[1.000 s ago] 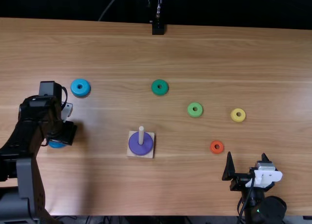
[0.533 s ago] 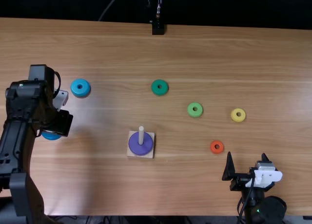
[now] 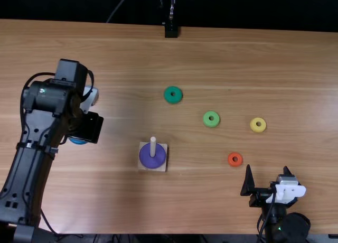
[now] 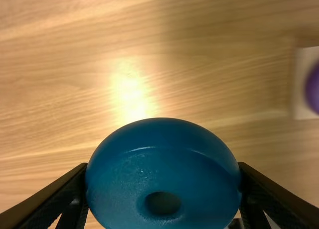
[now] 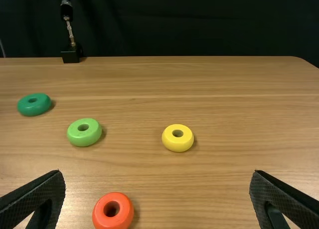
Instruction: Build the Hanoi tower: stack the rings onto the peg from bottom to top in this color order: purple, dark blue, light blue, dark green, light green, yellow, orange.
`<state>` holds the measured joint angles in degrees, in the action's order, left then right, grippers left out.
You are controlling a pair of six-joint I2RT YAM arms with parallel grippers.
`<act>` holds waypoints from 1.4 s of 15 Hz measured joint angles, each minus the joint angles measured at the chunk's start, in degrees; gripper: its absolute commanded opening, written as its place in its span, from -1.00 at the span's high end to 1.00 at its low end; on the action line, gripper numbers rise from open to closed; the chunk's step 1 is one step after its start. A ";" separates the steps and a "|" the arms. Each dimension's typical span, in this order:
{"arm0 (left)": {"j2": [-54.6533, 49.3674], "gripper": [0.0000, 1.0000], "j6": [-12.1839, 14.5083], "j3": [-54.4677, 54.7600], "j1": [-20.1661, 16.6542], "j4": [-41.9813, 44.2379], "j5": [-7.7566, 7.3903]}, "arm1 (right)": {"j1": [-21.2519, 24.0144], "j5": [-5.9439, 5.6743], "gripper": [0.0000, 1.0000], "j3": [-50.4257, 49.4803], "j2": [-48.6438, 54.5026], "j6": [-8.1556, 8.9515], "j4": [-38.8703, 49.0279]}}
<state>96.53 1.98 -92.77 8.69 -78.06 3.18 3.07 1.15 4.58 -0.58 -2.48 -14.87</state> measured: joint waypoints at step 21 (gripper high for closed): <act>4.66 1.00 -18.97 -11.87 25.09 -2.49 -6.45 | 0.00 -0.04 -1.00 0.02 0.02 0.00 0.00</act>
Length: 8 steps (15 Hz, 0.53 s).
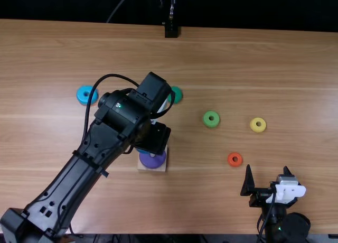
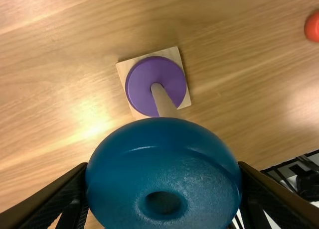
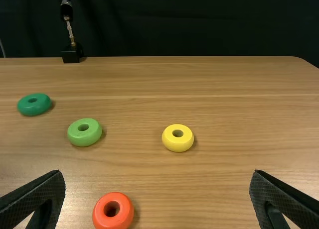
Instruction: Build the Hanoi tower: stack the rings onto the peg from bottom to top in this color order: purple, dark blue, light blue, dark green, light green, yellow, orange.
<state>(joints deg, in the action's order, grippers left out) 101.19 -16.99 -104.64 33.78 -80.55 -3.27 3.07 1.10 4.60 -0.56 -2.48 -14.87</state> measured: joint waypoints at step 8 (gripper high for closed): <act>2.38 1.00 -1.27 -1.16 0.00 2.08 0.02 | 0.00 0.00 -1.00 -0.02 -0.02 0.00 -0.02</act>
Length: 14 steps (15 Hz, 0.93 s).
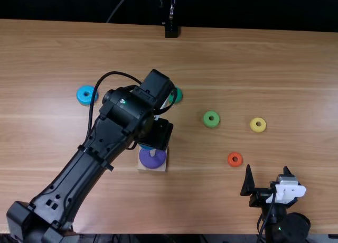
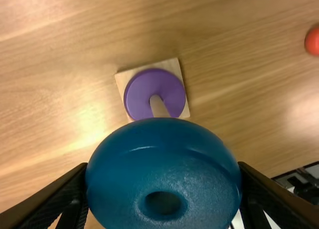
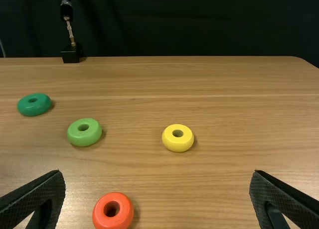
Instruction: Build the Hanoi tower: stack the rings onto the peg from bottom to top in this color order: purple, dark blue, light blue, dark green, light green, yellow, orange.
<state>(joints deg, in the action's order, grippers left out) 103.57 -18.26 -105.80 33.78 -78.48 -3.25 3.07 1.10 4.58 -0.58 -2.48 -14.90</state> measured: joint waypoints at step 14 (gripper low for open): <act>0.72 1.00 0.00 2.10 1.11 -0.26 0.00 | -0.02 0.02 -1.00 0.00 0.02 -0.02 0.02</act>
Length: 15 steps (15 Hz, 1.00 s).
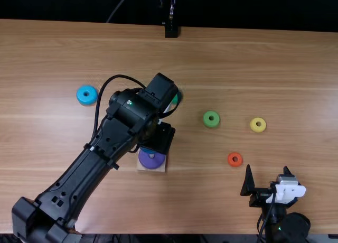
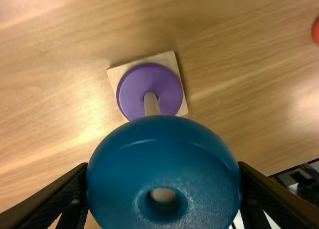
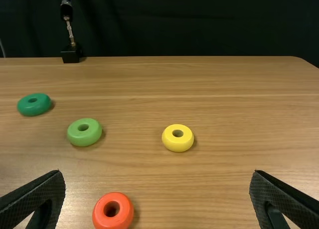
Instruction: Build the Hanoi tower: stack the rings onto the peg from bottom to top in this color order: purple, dark blue, light blue, dark green, light green, yellow, orange.
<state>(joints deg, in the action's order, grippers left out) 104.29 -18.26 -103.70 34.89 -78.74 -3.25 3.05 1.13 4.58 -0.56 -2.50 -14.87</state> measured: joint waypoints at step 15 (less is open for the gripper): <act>-3.17 -1.00 0.00 1.01 -5.25 1.97 0.07 | 0.02 0.00 -1.00 0.00 0.00 0.02 -0.02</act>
<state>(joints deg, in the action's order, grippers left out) 101.12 -18.26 -102.69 29.65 -76.77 -3.18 3.07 1.13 4.58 -0.56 -2.48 -14.90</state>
